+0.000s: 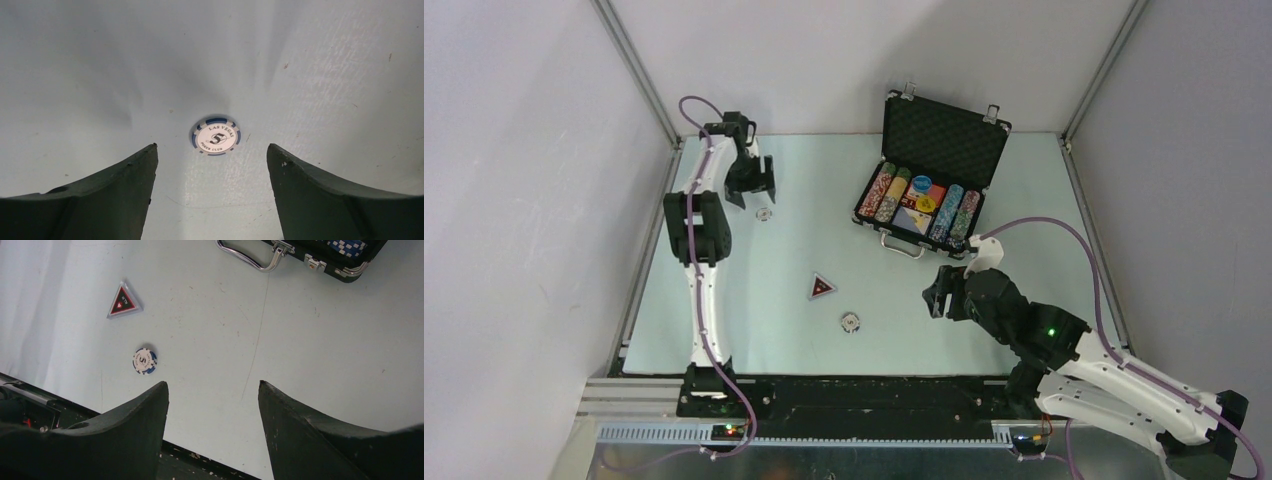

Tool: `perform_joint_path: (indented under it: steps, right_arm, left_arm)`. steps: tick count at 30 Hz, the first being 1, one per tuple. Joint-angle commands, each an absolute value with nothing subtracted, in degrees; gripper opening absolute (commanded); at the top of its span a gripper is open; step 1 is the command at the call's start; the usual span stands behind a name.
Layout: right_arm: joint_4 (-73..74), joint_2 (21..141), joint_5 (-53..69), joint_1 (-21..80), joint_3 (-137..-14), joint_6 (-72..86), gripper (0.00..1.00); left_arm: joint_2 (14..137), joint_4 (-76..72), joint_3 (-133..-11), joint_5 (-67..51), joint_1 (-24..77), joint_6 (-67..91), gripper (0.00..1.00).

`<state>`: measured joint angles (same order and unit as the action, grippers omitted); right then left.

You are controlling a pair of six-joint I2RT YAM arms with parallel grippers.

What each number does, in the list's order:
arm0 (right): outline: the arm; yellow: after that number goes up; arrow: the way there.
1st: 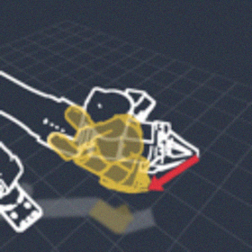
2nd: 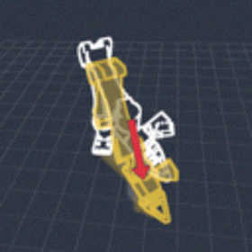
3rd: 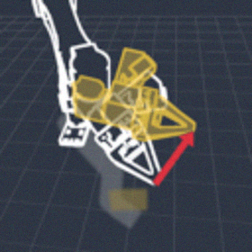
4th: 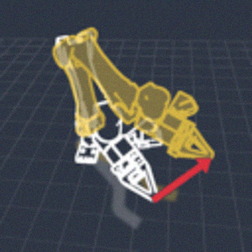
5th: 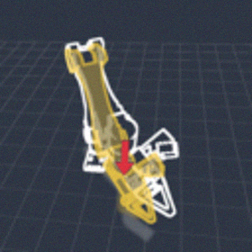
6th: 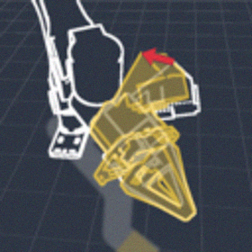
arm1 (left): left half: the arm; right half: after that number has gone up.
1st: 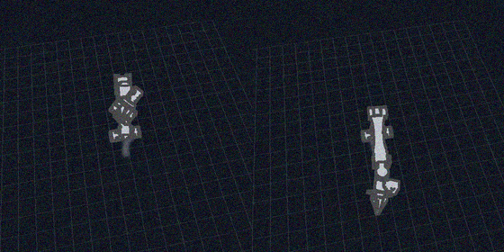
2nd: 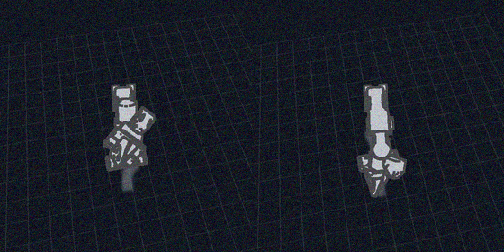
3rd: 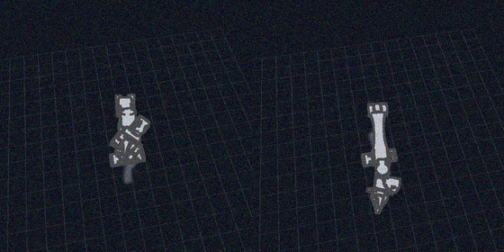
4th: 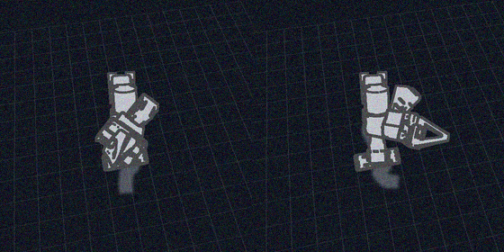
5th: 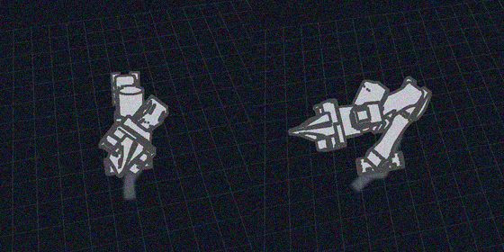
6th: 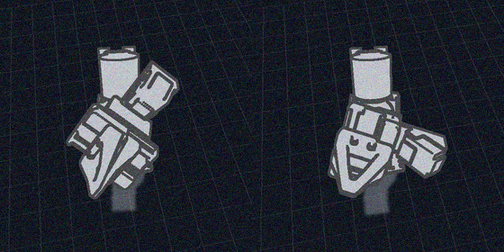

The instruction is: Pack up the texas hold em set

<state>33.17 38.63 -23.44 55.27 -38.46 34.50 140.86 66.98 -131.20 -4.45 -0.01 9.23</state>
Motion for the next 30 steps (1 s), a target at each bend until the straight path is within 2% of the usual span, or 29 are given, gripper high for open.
perform_joint_path:
  steps: [1, 11, 14, 17, 30]
  right_arm:
    - [33.3, 37.5, -23.7, 55.0, -38.6, 34.7, 0.7]
    - [33.6, 37.0, -23.9, 55.0, -38.5, 35.0, 0.7]
    - [33.5, 37.0, -23.8, 55.0, -38.5, 34.8, 0.7]
    - [33.6, 37.0, -23.9, 54.9, -38.4, 34.7, 0.7]
    - [33.3, 37.0, -23.5, 54.6, -38.5, 34.4, 0.7]
  left_arm:
    - [141.9, 66.9, -131.2, -7.9, 0.2, 9.7, 0.84]
    - [142.2, 66.8, -131.6, -7.9, 0.2, 10.9, 0.82]
    - [142.1, 67.0, -131.5, -8.6, 0.2, 10.9, 0.87]
    - [141.8, 66.9, -131.1, -10.1, 0.2, 10.9, 0.98]
    - [141.3, 68.6, -130.3, -10.5, -1.3, 11.0, 1.0]
